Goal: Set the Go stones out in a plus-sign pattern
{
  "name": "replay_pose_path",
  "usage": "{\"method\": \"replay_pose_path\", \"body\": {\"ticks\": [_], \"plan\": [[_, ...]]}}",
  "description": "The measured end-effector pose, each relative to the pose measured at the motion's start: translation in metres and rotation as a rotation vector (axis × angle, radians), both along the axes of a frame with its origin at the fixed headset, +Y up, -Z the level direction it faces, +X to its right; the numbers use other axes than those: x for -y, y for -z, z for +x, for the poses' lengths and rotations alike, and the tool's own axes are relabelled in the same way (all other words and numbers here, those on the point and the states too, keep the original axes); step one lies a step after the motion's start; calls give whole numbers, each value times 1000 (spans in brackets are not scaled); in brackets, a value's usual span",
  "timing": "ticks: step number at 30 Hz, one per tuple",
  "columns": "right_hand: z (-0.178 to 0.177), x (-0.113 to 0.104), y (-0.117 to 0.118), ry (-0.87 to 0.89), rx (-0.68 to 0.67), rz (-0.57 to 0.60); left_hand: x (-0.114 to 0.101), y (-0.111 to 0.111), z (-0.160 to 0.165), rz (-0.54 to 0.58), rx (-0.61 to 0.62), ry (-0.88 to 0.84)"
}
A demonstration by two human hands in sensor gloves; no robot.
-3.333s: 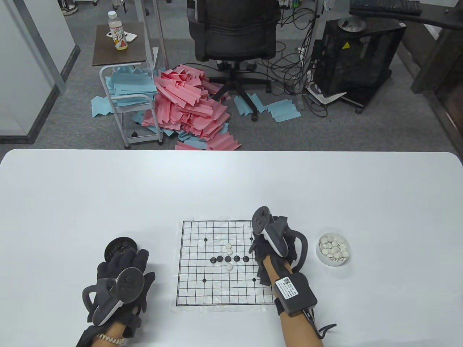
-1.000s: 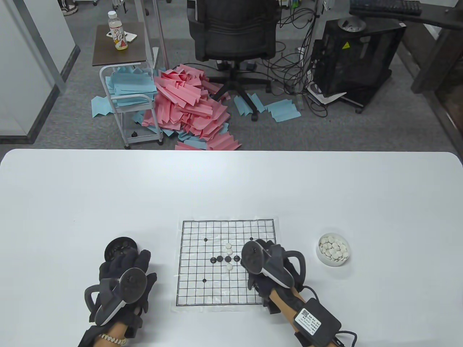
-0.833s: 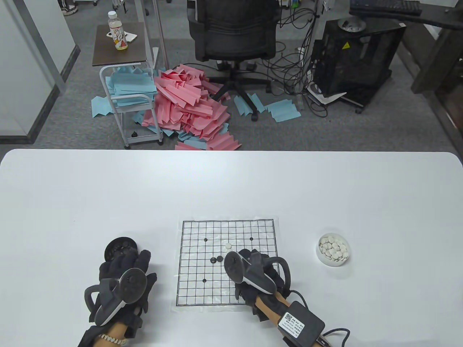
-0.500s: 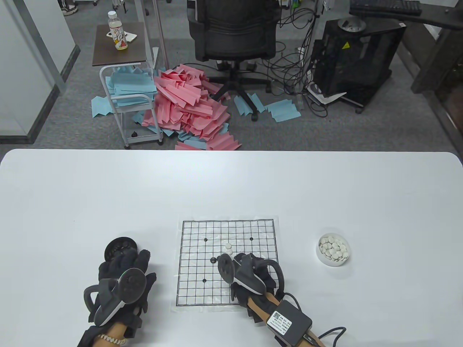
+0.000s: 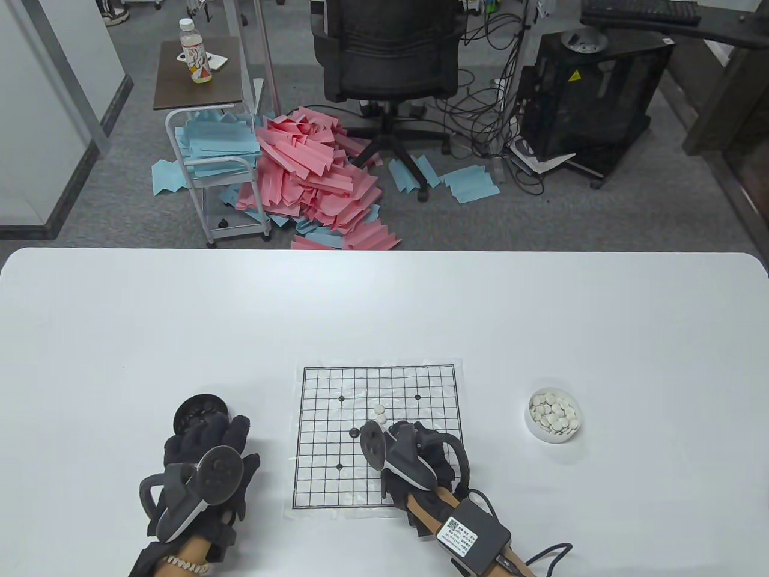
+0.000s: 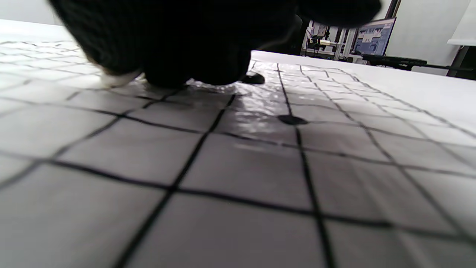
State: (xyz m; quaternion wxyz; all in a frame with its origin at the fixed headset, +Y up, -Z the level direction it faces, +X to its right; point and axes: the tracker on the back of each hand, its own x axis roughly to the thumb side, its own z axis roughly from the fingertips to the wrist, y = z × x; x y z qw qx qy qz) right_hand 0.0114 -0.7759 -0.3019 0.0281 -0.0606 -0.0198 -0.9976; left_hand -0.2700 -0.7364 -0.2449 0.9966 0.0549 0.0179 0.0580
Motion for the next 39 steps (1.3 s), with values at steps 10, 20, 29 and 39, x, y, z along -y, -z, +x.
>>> {"method": "replay_pose_path", "body": {"ticks": [10, 20, 29, 39], "plan": [[18, -23, 1, 93, -2, 18, 0, 0, 0, 0, 5, -2], [92, -77, -9, 208, 91, 201, 0, 0, 1, 9, 14, -6], [152, -65, -23, 278, 136, 239, 0, -1, 3, 18, 37, -12], [161, -54, -26, 252, 111, 218, -4, -6, 13, 44, 84, -8]]}}
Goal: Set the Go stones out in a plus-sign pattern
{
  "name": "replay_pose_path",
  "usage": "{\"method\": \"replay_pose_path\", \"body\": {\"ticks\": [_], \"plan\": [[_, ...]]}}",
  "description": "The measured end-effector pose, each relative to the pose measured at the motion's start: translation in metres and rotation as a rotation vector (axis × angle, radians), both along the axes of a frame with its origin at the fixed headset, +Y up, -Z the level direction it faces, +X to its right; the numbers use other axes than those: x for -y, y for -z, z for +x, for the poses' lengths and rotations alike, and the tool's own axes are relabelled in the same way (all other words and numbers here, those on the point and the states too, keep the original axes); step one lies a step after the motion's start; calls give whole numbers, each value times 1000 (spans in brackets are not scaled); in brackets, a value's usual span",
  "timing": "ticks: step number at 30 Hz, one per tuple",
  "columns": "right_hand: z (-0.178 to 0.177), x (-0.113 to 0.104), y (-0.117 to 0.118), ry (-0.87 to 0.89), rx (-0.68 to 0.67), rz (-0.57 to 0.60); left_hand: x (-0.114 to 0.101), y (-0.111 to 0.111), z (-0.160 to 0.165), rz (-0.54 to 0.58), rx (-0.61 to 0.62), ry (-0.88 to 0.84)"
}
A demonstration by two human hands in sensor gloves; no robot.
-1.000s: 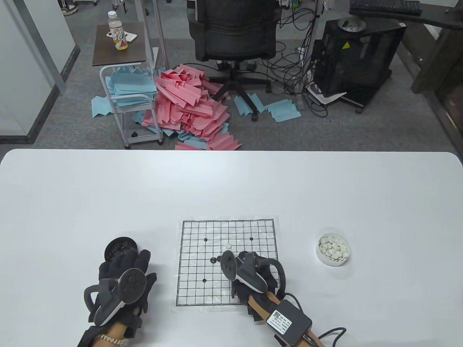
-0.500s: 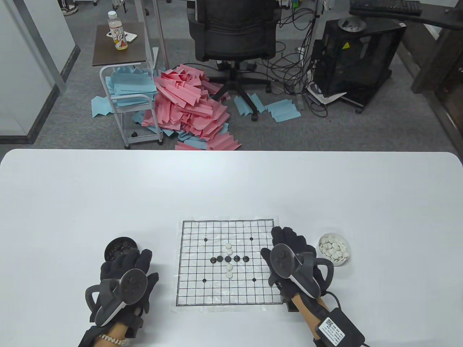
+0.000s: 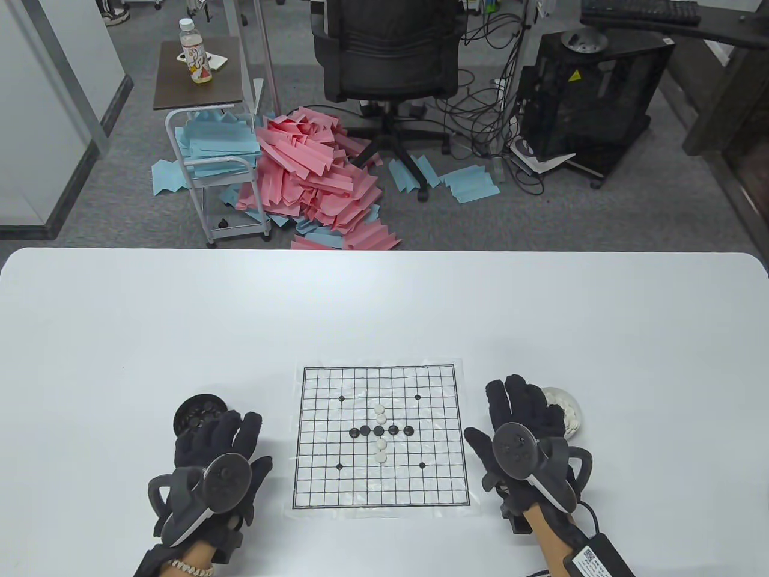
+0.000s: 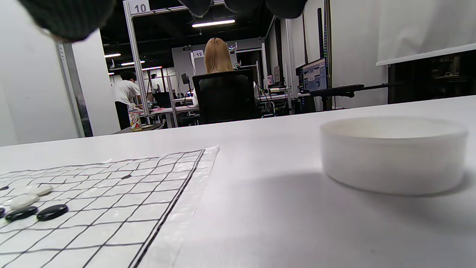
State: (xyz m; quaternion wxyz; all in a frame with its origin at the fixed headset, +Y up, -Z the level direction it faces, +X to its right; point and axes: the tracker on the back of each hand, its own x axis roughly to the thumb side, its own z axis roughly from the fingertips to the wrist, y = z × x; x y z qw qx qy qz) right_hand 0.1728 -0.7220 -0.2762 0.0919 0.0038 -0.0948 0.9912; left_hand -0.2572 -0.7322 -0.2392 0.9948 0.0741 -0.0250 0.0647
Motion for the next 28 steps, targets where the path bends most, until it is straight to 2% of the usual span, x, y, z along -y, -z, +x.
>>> {"method": "replay_pose_path", "body": {"ticks": [13, 28], "plan": [[-11, 3, -3, -3, -64, -17, -1, -1, -1, 10, 9, -14], [-11, 5, -3, 4, -66, -19, -3, -1, -1, 12, 15, -8]]}}
